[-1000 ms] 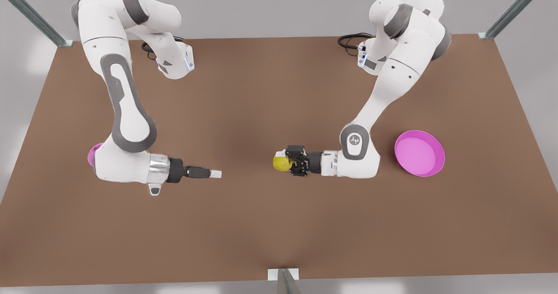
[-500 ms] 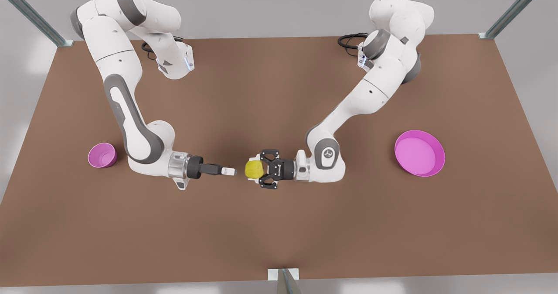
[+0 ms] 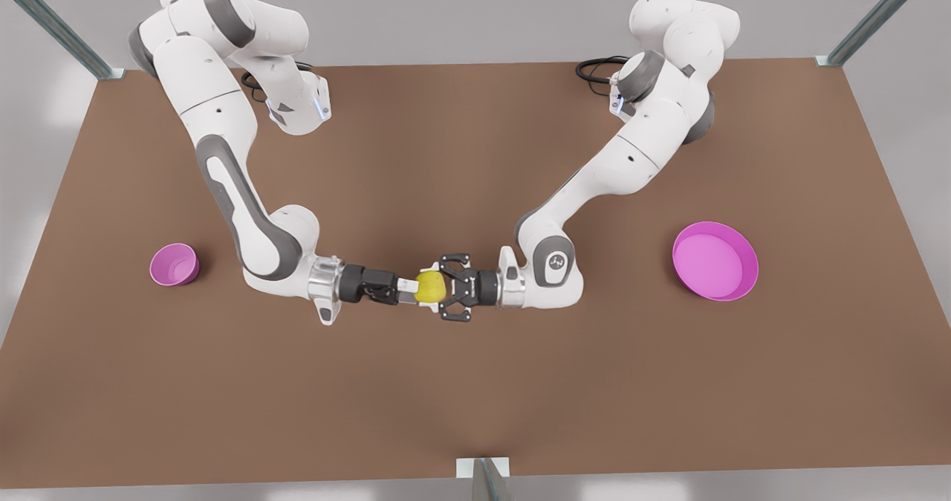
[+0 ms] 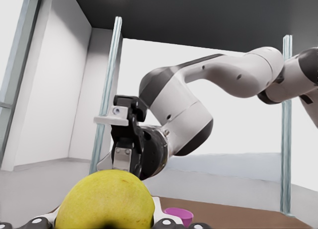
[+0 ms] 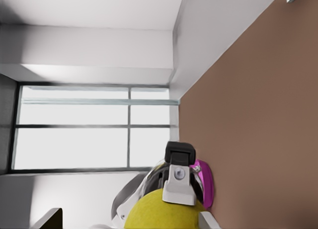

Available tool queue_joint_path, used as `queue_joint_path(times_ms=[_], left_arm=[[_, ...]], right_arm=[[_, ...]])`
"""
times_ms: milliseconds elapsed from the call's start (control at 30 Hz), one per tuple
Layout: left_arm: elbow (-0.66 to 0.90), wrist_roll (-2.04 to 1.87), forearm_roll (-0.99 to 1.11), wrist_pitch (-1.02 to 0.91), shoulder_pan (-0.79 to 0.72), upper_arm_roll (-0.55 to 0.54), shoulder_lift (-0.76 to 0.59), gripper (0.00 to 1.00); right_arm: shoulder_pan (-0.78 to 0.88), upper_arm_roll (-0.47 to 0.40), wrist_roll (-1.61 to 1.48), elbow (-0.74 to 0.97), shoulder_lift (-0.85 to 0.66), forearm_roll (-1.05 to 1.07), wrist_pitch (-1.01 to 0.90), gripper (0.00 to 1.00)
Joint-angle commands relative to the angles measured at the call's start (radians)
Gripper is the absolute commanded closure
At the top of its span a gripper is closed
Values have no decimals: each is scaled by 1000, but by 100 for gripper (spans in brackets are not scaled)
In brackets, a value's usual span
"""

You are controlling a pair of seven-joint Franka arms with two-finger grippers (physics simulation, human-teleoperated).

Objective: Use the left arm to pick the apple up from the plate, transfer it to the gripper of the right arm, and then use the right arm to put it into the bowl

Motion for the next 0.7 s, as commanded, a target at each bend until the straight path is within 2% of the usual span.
queue_joint_path(times_ms=[0,367,633,667], left_arm=[[1,326,10,-5,0,-4,-2,52],[5,325,10,-5,-2,-4,3,52],[5,326,10,-5,-2,-1,3,52],[5,326,10,-5,-2,-1,3,52]], right_arm=[[1,1,-246,1,-1,9,21,0],[11,7,-297,-20,16,6,35,0],[89,5,-309,27,38,7,136,0],[89,5,-309,27,38,7,139,4]])
